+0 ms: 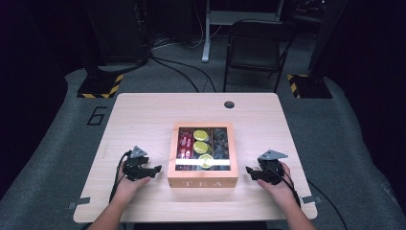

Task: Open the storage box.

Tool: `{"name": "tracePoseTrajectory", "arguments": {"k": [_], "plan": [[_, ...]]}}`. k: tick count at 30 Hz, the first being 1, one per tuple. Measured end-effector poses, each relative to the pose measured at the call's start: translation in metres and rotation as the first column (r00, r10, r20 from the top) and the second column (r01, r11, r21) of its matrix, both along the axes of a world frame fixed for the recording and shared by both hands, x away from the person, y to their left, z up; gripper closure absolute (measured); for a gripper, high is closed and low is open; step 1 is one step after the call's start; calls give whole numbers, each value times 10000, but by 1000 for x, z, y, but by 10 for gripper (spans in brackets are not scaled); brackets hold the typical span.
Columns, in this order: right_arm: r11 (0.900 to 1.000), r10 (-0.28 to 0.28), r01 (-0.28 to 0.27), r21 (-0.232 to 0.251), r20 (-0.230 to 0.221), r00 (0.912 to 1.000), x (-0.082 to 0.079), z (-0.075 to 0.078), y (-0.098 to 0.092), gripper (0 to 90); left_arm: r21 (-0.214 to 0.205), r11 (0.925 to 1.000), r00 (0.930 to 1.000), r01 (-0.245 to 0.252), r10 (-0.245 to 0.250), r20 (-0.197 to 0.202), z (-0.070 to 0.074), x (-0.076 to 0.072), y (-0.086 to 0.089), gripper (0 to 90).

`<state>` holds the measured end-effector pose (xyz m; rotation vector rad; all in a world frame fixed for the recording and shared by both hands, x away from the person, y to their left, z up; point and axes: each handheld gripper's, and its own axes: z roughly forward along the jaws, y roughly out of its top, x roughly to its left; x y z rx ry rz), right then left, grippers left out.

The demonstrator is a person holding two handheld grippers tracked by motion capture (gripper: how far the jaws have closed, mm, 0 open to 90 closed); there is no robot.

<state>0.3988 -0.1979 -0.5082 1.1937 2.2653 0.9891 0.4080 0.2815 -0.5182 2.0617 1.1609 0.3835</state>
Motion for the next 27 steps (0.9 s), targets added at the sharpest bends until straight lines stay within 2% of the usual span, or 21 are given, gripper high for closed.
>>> {"name": "tracePoseTrajectory", "arguments": {"k": [3, 5, 8, 12, 15, 17, 18, 20, 27], "plan": [[9998, 146, -146, -102, 3, 9999, -3, 4, 2, 355, 16, 10000, 9998, 62, -62, 164, 2, -2, -2, 310], [9999, 165, -165, 0, -76, 9998, -5, 6, 3, 358, 27, 9999, 9997, 107, -108, 241, 4, -3, -2, 314], [9998, 216, -216, 41, -92, 9997, -8, 10, 5, 363, -108, 9999, 9999, 98, -97, 142, 8, -5, -1, 314], [9993, 312, -316, 212, 177, 9994, -12, 17, 4, 368, -264, 9996, 9998, -118, 123, 174, 12, -8, -1, 315], [9988, 311, -324, 370, 338, 9989, -16, 24, 3, 369, -86, 10000, 9992, -17, 20, 399, 18, -12, -2, 335], [9984, 318, -334, 448, 359, 9989, -17, 25, 3, 370, -209, 9998, 9985, 37, -26, 552, 23, -16, -2, 336], [9979, 290, -319, 569, 512, 9983, -20, 28, 2, 369, -307, 9995, 9976, 87, -66, 694, 26, -19, -2, 342], [9964, 300, -342, 770, 554, 9980, -22, 32, 1, 370, -499, 9987, 9972, 47, -9, 753, 29, -22, -2, 343], [9939, 389, -455, 1001, 677, 9970, -31, 44, 4, 370, -672, 9976, 9971, 174, -124, 746, 34, -28, -1, 359]]}}
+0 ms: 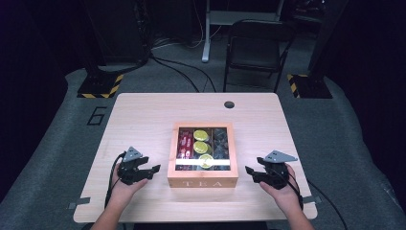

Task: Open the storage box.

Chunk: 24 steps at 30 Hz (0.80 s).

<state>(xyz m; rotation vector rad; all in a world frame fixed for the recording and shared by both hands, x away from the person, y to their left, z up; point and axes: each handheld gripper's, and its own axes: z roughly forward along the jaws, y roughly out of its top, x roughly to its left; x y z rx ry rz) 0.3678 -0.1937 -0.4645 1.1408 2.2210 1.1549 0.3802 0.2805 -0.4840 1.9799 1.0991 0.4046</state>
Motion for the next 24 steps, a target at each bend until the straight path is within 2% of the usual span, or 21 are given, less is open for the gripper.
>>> {"name": "tracePoseTrajectory", "arguments": {"k": [5, 10, 13, 19, 22, 24], "plan": [[9996, 123, -126, 264, 124, 9998, -6, 8, 5, 371, -132, 9996, 9996, 255, -253, 90, 3, -7, -6, 385], [9992, 386, -390, 105, 315, 9988, -14, 10, 11, 376, 71, 9984, 9983, 555, -556, 177, 7, -14, -10, 397], [9982, 586, -589, 85, 364, 9976, -20, 12, 16, 379, -58, 9984, 9979, 569, -567, 314, 9, -19, -12, 398], [9940, 1022, -1049, 306, 780, 9917, -31, 18, 24, 398, -338, 9953, 9943, 904, -883, 606, 16, -28, -15, 398], [9912, 1209, -1242, 446, 708, 9901, -34, 19, 28, 397, -306, 9926, 9915, 1179, -1160, 584, 17, -32, -17, 398], [9893, 1396, -1420, 349, 636, 9882, -34, 18, 32, 397, -311, 9912, 9902, 1287, -1267, 587, 18, -34, -19, 406]]}}
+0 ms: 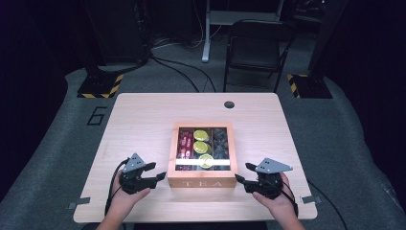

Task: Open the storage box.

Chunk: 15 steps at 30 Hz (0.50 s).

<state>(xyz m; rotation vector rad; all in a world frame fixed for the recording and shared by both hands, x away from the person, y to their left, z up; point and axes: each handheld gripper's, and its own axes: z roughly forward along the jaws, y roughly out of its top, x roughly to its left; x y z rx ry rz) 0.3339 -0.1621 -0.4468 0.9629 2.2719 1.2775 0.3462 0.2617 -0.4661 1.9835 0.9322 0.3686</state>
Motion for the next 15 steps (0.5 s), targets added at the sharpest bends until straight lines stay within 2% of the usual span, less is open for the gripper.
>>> {"name": "tracePoseTrajectory", "arguments": {"k": [7, 9, 14, 15], "plan": [[9994, 228, -232, -258, -141, 9996, 1, -8, 7, 396, 15, 9997, 9995, 254, -254, 160, 2, -7, -4, 405], [9989, 310, -317, -346, -207, 9993, 3, -11, 8, 397, -43, 9998, 9994, 188, -187, 292, 2, -8, -6, 406], [9988, 277, -294, -400, -411, 9988, 5, -16, 10, 397, 112, 9988, 9987, 475, -477, 190, 1, -9, -10, 406], [9978, 357, -377, -540, -375, 9987, 5, -17, 10, 397, 125, 9985, 9984, 534, -536, 156, 1, -9, -10, 407]]}}
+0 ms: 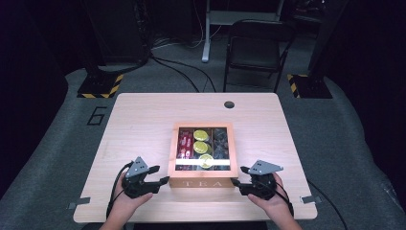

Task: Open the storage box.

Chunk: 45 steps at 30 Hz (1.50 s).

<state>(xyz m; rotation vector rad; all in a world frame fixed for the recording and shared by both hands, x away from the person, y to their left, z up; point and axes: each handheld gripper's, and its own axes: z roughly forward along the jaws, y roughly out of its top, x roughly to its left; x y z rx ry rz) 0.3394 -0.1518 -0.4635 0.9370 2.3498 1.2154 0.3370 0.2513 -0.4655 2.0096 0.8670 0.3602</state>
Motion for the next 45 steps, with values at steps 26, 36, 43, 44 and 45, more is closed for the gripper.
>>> {"name": "tracePoseTrajectory", "arguments": {"k": [26, 36, 43, 44, 45], "plan": [[9994, 182, -199, -293, -553, 9983, 6, -13, 6, 456, 406, 9983, 9992, 411, -410, -35, -10, 2, -19, 461], [9995, 199, -213, -218, -648, 9977, 7, -13, 5, 454, 615, 9972, 9991, 433, -433, -18, -10, 1, -22, 467], [9997, 164, -171, -150, -402, 9991, 5, -10, 6, 463, 547, 9979, 9994, 336, -334, -57, -9, 0, -23, 465], [9998, 127, -133, -147, -408, 9991, 5, -10, 7, 463, 559, 9979, 9995, 330, -328, -43, -9, 0, -23, 465], [9998, 125, -131, -150, -412, 9991, 5, -10, 7, 463, 514, 9982, 9995, 322, -319, -71, -9, 0, -23, 465]]}}
